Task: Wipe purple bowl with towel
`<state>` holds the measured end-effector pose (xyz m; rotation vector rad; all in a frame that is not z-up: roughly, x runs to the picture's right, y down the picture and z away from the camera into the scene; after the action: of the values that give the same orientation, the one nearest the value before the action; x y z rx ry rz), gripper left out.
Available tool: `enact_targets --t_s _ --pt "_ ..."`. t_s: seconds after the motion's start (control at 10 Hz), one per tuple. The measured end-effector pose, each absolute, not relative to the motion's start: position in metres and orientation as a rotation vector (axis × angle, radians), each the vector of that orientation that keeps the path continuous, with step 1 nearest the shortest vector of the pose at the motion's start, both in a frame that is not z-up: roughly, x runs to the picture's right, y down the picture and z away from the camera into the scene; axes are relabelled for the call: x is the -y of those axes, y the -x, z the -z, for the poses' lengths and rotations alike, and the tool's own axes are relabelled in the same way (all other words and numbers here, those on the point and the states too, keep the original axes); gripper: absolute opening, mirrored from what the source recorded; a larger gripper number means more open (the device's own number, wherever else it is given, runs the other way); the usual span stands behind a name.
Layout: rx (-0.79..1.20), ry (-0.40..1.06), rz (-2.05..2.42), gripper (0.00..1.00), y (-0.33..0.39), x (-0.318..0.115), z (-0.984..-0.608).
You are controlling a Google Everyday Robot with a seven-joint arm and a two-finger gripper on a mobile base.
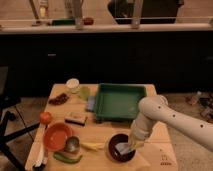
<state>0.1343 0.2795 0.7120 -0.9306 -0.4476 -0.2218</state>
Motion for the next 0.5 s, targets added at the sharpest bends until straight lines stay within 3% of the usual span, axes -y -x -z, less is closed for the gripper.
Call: enact_targets --t_s 0.5 --pt "0.481 0.926 0.295 0.04 -0.101 -0.266 -0.725"
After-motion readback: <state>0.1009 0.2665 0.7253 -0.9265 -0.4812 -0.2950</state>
